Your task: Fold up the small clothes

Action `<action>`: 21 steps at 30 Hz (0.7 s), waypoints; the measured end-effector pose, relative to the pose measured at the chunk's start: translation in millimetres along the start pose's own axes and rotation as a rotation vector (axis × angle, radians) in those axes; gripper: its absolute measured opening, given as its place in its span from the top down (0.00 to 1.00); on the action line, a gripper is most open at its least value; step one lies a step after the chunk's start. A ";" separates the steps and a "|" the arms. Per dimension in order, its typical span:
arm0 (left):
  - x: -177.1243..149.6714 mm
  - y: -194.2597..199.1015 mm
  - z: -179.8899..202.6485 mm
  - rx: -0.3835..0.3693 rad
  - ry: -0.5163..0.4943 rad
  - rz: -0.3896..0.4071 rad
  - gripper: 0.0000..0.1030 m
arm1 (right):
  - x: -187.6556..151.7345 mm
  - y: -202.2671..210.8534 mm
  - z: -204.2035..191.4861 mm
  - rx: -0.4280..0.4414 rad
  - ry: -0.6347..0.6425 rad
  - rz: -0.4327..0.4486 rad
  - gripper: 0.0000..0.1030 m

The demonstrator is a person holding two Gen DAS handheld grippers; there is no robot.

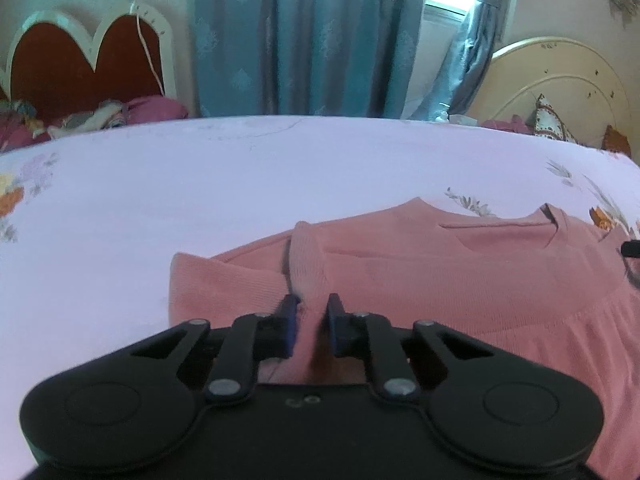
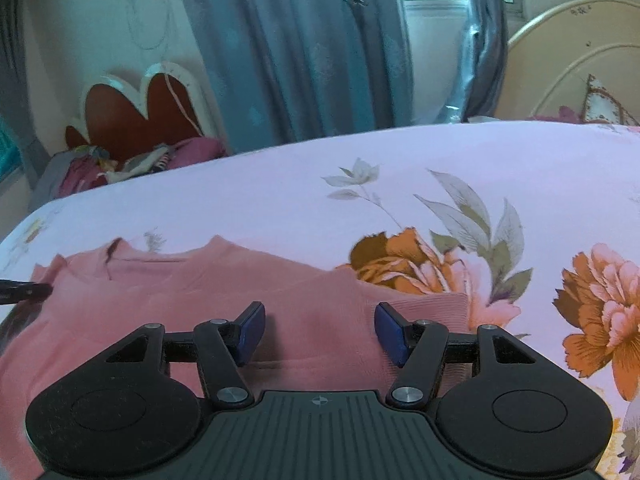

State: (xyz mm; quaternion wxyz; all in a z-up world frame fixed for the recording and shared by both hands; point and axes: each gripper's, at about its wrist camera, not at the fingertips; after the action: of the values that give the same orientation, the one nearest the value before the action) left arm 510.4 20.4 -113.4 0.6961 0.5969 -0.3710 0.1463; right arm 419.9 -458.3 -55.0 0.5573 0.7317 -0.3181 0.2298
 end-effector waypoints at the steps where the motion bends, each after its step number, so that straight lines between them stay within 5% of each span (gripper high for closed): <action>1: -1.4 1.4 1.6 0.004 -0.003 0.010 0.87 | -1.1 -1.6 1.4 -0.014 0.000 -0.004 0.49; 3: -2.1 3.8 3.6 0.011 -0.008 0.029 0.87 | -4.1 -4.7 1.9 -0.038 0.002 -0.017 0.50; 4: -2.5 5.6 4.7 0.017 -0.012 0.040 0.87 | -5.2 -4.1 1.5 -0.043 0.004 -0.015 0.61; 5: -2.5 7.3 5.7 0.020 -0.016 0.051 0.87 | -4.8 -4.0 0.7 -0.038 0.004 -0.019 0.86; 6: -2.4 9.4 6.1 0.023 -0.016 0.063 0.87 | -3.9 -3.1 -0.4 -0.026 0.002 -0.021 0.91; 17: 10.9 34.5 9.2 0.101 0.066 0.258 0.88 | 17.8 36.8 -14.8 -0.089 -0.003 0.214 0.92; 21: 15.2 25.3 9.2 0.147 0.093 0.261 0.88 | 24.1 23.3 -13.9 -0.130 -0.042 0.216 0.92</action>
State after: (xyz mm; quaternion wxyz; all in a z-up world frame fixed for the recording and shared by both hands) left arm 501.3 14.3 -84.5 0.6422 0.5855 -0.4010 0.2897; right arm 420.0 -454.0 -18.9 0.5687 0.6604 -0.4207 0.2518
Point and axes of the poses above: each gripper's, at about its wrist camera, not at the fingertips, and y roughly against the way its jaws point, z to its right, x to its top, and after that the axes turned 2 degrees about -y, right-handed
